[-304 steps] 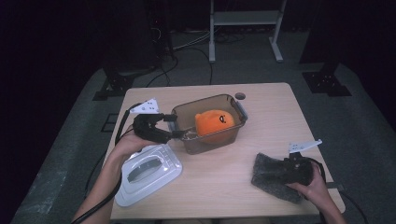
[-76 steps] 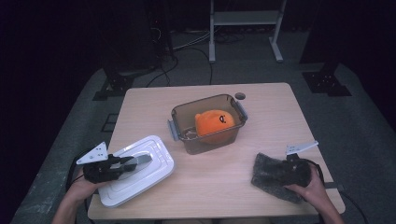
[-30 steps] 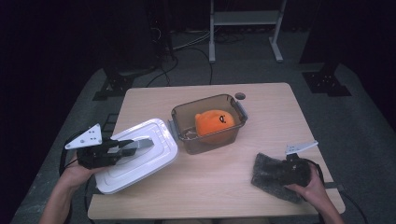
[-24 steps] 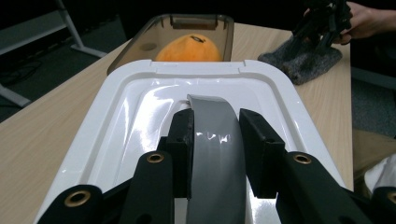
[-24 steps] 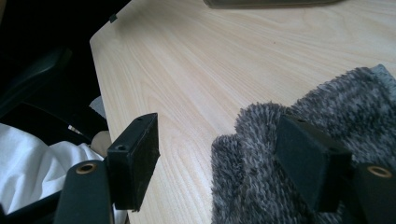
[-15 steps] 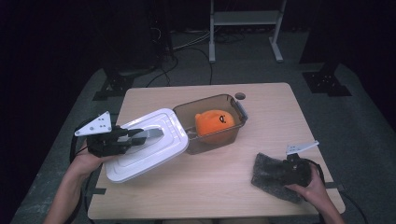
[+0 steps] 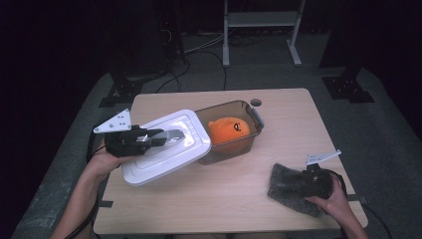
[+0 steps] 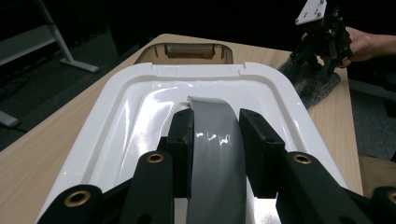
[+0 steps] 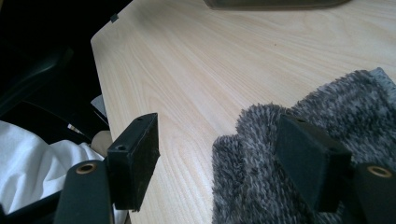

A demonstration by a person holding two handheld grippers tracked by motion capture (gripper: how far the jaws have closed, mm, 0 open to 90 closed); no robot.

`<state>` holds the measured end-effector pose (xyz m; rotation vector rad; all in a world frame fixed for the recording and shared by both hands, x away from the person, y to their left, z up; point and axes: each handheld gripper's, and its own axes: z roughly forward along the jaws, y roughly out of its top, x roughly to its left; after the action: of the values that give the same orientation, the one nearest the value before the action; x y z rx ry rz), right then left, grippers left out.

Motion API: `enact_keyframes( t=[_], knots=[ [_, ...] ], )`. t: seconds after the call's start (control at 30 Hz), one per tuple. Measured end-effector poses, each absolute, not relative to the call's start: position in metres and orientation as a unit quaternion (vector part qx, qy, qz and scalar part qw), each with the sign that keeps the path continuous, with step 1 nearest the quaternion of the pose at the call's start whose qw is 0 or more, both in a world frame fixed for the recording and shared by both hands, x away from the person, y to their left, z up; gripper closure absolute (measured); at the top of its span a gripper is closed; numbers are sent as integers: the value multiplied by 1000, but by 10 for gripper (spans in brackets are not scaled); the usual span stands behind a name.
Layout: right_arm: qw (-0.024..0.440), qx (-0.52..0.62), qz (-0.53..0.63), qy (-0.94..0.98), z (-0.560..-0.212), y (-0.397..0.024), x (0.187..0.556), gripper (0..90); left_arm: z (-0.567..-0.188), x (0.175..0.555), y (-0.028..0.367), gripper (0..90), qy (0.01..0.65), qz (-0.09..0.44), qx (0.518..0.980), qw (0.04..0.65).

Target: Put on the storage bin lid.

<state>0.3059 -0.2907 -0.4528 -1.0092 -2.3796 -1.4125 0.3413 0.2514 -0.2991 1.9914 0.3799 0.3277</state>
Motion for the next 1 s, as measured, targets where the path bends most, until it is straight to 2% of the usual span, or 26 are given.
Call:
enact_keyframes(
  t=[1.0],
  knots=[
    [101, -337, -480, -803, -454, -293, 307, 294, -281, 384, 201, 667, 145, 123, 839, 511]
  ],
)
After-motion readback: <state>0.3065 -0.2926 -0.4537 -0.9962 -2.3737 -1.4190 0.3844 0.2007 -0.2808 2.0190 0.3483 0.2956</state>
